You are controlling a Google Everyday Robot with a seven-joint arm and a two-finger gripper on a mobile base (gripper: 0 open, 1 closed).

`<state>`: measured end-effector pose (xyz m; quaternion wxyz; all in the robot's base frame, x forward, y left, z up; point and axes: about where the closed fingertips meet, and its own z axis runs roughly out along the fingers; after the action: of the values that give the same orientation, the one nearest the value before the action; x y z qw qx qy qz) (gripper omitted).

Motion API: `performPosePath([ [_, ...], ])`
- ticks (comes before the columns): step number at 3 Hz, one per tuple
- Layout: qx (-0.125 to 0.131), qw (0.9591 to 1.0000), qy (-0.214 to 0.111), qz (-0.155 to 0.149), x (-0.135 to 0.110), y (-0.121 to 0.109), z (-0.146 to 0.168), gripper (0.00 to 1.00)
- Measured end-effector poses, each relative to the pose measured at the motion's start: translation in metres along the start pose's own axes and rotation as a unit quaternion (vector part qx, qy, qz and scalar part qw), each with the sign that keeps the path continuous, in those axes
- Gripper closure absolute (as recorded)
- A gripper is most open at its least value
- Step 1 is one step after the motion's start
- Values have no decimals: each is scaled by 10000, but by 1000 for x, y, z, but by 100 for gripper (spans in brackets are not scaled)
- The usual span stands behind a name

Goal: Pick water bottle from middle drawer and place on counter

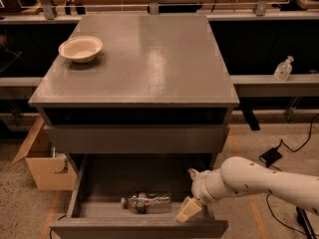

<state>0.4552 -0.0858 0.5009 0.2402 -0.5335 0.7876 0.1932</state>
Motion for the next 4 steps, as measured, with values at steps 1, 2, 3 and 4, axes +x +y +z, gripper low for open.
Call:
performPosePath([
  [1,-92,9996,-254,-16,1,-13,36,0],
  [2,-202,9982,-563,13,0,-29,73,0],
  [3,-241,9971,-729,12,-4,-40,90,0],
  [4,-291,9954,-911,31,-10,-49,102,0],
])
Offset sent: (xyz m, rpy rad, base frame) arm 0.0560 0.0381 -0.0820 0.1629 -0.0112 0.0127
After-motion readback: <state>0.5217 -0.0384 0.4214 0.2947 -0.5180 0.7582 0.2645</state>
